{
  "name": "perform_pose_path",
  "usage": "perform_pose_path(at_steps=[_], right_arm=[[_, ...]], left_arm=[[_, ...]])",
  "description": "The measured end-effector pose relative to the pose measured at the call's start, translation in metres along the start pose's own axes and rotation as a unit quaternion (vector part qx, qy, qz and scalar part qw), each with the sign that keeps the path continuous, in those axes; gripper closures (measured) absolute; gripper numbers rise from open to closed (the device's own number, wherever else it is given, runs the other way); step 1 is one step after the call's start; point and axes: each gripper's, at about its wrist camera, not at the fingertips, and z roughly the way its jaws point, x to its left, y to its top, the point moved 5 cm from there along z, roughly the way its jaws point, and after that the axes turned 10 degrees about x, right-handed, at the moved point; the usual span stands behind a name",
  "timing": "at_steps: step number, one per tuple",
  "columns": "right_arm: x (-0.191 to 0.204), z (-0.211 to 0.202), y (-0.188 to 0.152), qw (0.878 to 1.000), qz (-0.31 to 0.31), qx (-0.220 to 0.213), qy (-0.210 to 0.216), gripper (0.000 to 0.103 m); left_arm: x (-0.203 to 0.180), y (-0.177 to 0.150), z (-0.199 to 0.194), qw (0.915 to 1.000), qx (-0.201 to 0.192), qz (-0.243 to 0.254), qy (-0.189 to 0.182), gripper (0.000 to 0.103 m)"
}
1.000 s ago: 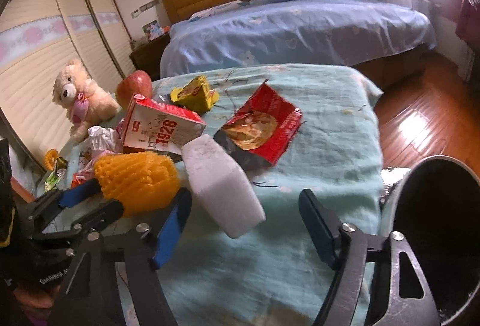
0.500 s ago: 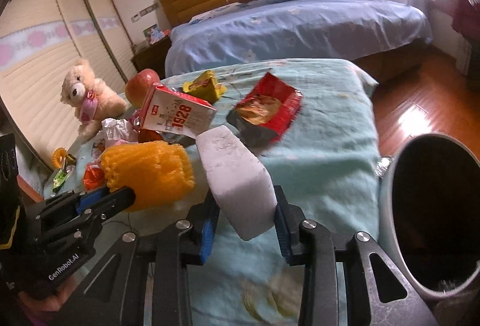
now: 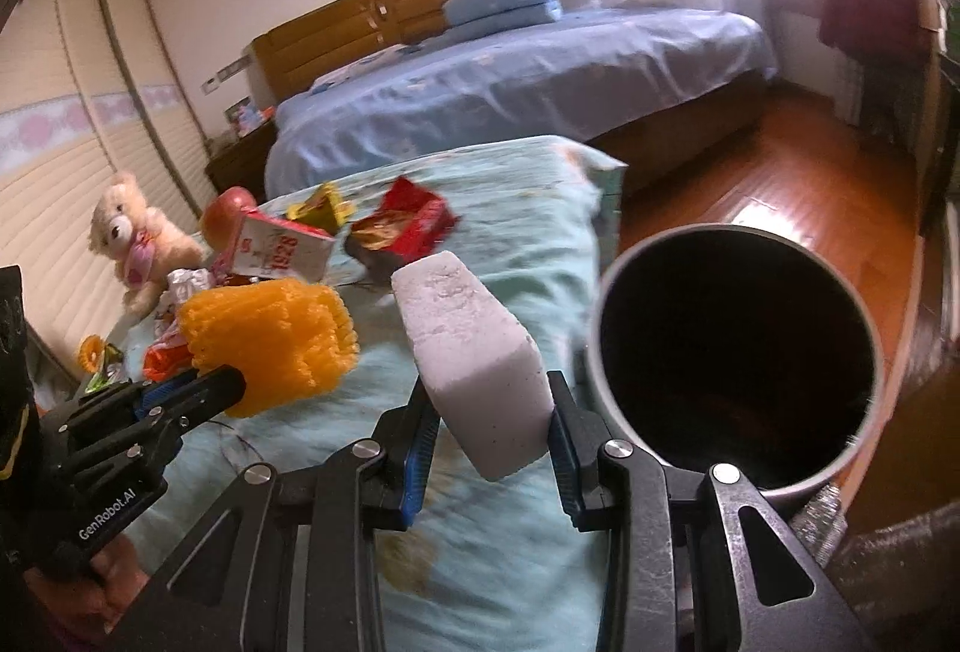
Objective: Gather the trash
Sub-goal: 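Carry the foam block over the bin and open the right tool while the left holds the net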
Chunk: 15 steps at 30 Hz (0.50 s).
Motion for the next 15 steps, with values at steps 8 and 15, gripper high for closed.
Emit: perform_pose_path(at_steps=[8, 15], right_arm=[[-0.035, -0.013, -0.007, 0.999, 0.025, -0.005, -0.032, 0.069], [-0.063, -0.018, -0.009, 0.997, 0.045, -0.007, -0.056, 0.069]], left_arm=[[-0.019, 0.011, 0.012, 0.9997, 0.006, 0.02, -0.009, 0.09], [-0.04, 0.025, 0.023, 0.9992, 0.002, 0.037, -0.011, 0.09]])
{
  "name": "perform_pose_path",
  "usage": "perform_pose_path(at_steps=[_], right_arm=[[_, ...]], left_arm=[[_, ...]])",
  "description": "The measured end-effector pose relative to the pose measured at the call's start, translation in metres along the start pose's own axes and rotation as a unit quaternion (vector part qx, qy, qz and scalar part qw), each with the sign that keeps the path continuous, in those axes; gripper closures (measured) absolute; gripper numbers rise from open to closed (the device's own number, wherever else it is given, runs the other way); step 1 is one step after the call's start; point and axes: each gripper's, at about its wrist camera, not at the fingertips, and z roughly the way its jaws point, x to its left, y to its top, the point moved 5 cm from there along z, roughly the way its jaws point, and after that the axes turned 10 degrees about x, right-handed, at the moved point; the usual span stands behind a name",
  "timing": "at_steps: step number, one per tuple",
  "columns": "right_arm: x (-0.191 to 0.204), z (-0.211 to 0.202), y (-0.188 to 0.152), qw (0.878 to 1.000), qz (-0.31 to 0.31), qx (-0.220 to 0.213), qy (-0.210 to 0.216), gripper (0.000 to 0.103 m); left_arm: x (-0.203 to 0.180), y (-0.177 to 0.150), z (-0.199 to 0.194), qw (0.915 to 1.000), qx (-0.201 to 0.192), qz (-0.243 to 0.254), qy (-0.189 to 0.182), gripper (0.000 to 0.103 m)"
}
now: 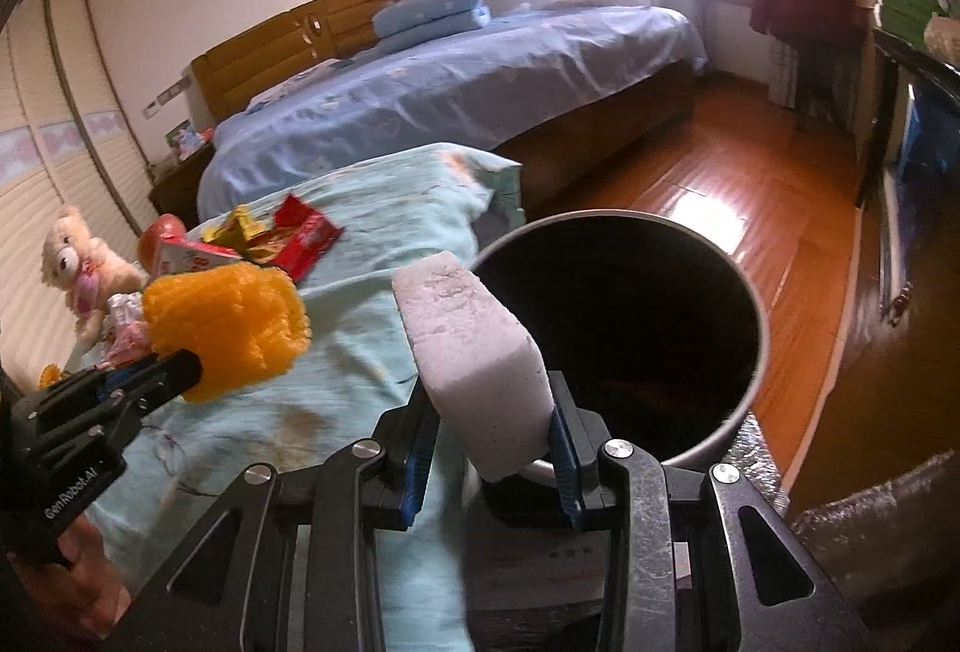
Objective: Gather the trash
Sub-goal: 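Carry the foam block over the bin and open the right tool while the left holds the net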
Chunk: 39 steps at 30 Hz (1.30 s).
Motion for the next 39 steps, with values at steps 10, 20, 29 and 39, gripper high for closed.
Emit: perform_pose_path(at_steps=[10, 20, 29, 39], right_arm=[[-0.031, 0.003, 0.003, 0.999, 0.021, 0.009, -0.031, 0.068], [-0.052, 0.009, 0.008, 0.999, 0.035, 0.015, -0.038, 0.068], [-0.066, 0.014, 0.015, 0.998, 0.041, 0.02, -0.04, 0.068], [-0.08, 0.024, 0.023, 0.997, 0.053, 0.037, -0.042, 0.066]], left_arm=[[-0.026, 0.019, 0.021, 0.9997, 0.004, 0.018, -0.013, 0.09], [-0.043, 0.035, 0.047, 0.9993, 0.018, 0.025, -0.022, 0.09], [-0.059, 0.047, 0.066, 0.9985, 0.03, 0.035, -0.029, 0.09], [-0.068, 0.057, 0.089, 0.9977, 0.047, 0.036, -0.033, 0.089]])
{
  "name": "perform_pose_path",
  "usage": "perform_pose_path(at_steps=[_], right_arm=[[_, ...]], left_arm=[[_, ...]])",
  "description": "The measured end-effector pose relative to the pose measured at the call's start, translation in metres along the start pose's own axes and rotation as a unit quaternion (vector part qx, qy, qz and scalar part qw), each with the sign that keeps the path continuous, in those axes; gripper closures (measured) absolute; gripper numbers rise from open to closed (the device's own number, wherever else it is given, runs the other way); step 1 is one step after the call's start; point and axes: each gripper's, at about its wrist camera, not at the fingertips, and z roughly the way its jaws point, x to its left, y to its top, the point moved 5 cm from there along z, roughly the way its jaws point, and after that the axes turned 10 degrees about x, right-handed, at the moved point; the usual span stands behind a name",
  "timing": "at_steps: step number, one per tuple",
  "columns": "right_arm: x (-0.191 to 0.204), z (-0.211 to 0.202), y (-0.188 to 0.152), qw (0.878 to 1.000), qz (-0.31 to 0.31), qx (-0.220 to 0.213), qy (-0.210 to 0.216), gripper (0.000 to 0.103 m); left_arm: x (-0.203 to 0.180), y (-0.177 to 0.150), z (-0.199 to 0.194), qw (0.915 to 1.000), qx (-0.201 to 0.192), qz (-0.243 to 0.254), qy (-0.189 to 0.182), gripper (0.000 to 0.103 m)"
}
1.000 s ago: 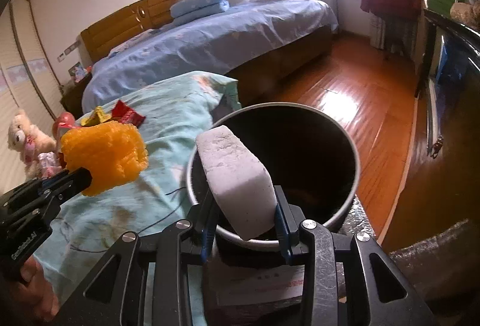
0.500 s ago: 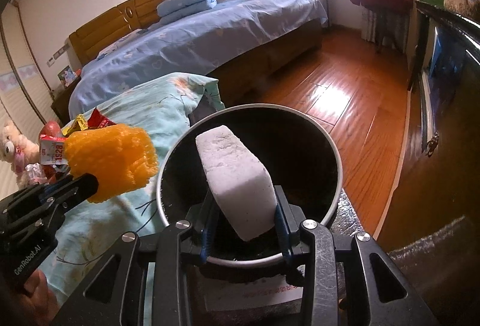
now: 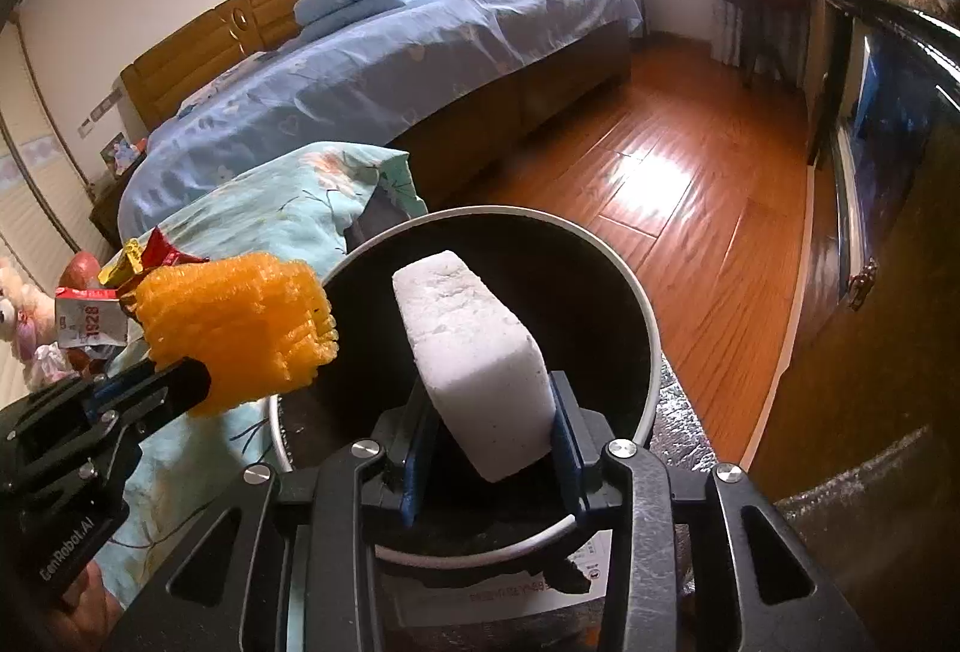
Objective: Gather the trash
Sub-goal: 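Carry the foam block over the bin and open the right tool while the left holds the net, then open the left tool over the bin to drop the yellow mesh net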
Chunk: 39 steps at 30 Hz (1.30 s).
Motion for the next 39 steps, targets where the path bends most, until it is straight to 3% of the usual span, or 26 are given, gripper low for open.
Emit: perform_pose_path(at_steps=[7, 10, 12, 16, 22, 39], right_arm=[[-0.003, 0.004, 0.002, 1.0, 0.002, 0.006, -0.002, 0.062], [-0.005, 0.004, 0.003, 1.0, 0.007, 0.005, -0.003, 0.047], [-0.004, 0.003, 0.003, 1.0, 0.01, 0.003, 0.0, 0.039], [-0.001, -0.001, 0.001, 1.0, 0.013, -0.002, 0.008, 0.033], [0.018, -0.011, -0.006, 0.999, 0.007, -0.017, 0.035, 0.021], [0.127, -0.007, -0.035, 0.993, -0.057, -0.007, 0.101, 0.02]], left_arm=[[-0.001, 0.004, 0.008, 1.0, 0.005, -0.004, -0.005, 0.082], [0.0, 0.0, 0.006, 1.0, 0.001, 0.0, -0.001, 0.069], [0.0, -0.003, 0.003, 1.0, -0.003, 0.0, 0.004, 0.049], [0.009, -0.015, -0.006, 0.9999, -0.005, -0.012, 0.011, 0.04], [0.032, -0.045, -0.028, 0.9988, -0.01, -0.042, 0.022, 0.036], [0.1, -0.134, -0.106, 0.9876, -0.024, -0.136, 0.076, 0.036]])
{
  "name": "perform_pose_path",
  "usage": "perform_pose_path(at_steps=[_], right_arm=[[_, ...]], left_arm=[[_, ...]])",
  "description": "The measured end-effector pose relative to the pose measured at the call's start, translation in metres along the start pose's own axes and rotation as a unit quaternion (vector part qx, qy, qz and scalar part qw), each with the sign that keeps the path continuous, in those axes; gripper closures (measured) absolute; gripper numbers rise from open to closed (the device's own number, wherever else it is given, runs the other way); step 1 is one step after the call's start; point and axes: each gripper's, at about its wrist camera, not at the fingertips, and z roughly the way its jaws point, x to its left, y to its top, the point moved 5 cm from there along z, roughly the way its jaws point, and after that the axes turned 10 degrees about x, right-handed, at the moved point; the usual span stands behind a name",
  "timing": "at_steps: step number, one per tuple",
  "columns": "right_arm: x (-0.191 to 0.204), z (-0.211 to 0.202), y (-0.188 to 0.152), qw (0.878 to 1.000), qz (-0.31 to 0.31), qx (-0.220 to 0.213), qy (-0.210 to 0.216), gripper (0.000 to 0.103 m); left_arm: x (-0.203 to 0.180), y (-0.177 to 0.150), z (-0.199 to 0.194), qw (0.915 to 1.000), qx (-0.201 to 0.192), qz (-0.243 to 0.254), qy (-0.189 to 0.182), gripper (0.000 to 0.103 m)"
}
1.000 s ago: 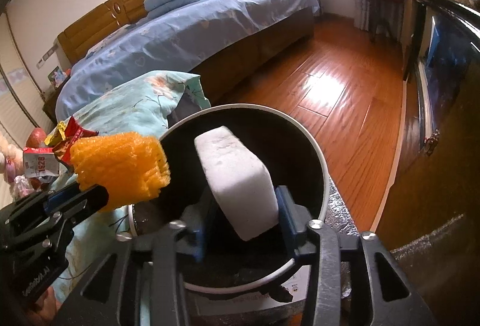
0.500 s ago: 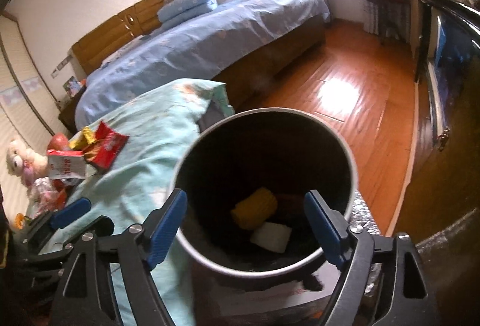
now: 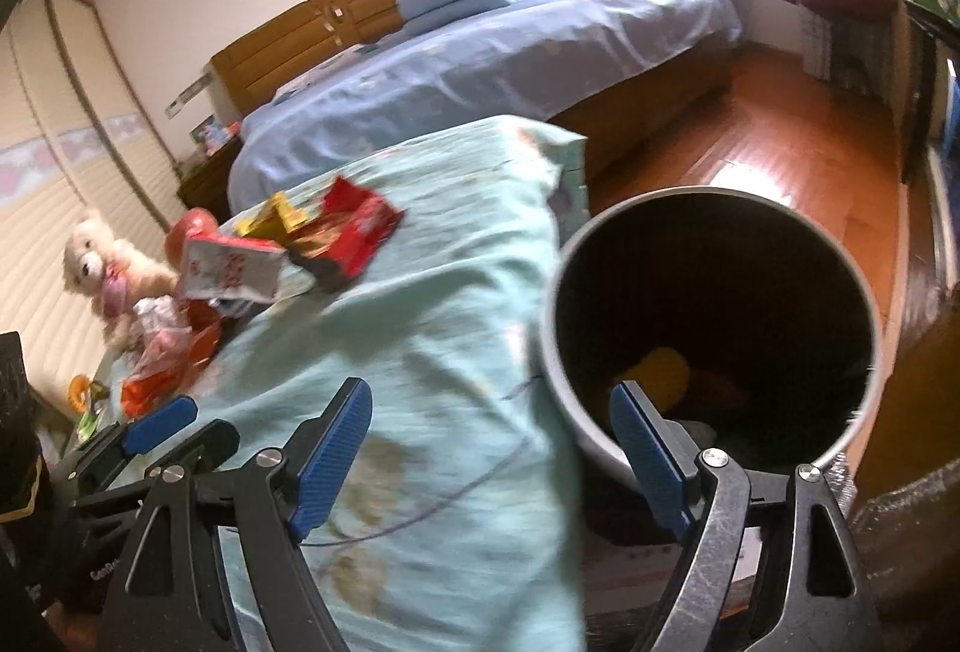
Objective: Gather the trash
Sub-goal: 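Open the left tool over the bin to drop the yellow mesh net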
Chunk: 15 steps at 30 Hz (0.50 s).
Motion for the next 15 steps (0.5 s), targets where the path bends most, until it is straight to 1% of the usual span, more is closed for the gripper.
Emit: perform_pose_path(at_steps=[9, 15], right_arm=[[0.059, 0.023, -0.004, 0.999, -0.039, 0.014, 0.033, 0.02], [0.095, 0.039, -0.005, 0.996, -0.066, 0.027, 0.053, 0.02]], left_arm=[[0.033, -0.036, -0.041, 0.9984, -0.013, -0.044, 0.032, 0.036], [0.063, -0.061, -0.07, 0.9947, -0.019, -0.084, 0.057, 0.036]])
